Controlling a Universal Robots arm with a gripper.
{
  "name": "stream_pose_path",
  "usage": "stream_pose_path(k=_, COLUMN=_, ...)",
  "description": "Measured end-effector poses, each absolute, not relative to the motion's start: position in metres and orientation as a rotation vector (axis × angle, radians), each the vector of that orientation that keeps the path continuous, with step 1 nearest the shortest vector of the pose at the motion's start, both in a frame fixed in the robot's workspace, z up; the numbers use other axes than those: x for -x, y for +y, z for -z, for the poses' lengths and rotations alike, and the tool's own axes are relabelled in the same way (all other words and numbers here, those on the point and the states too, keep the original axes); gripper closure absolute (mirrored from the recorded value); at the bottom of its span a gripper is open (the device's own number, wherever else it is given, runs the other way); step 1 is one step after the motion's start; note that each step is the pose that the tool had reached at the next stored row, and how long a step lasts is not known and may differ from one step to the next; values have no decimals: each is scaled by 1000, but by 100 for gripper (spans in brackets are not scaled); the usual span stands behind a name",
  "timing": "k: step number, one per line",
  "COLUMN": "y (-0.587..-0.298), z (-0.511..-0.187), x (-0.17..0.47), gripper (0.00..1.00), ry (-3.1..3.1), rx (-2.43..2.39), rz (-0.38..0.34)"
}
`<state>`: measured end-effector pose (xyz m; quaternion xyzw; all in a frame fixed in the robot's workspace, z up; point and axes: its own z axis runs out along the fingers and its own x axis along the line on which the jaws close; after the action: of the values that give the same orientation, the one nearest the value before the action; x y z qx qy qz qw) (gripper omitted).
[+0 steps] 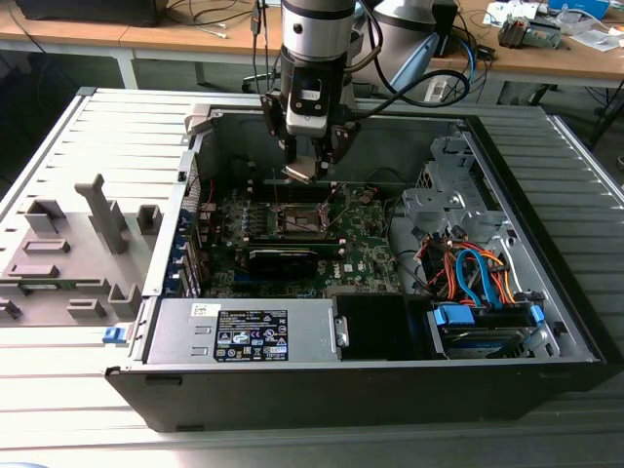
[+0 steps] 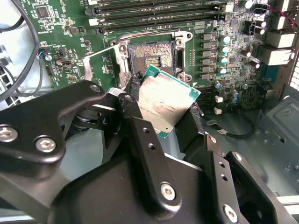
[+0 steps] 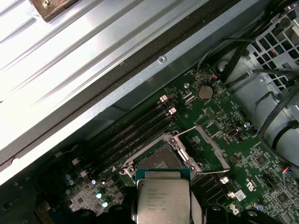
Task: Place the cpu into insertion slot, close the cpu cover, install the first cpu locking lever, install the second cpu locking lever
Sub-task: 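Place the cpu into insertion slot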
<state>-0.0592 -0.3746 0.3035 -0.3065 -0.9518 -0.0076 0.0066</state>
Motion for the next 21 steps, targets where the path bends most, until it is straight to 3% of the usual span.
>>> stream_pose_path(k=21, y=-375, z=-303, x=59, gripper=45, ry=-2964, rx=1001, rz=24)
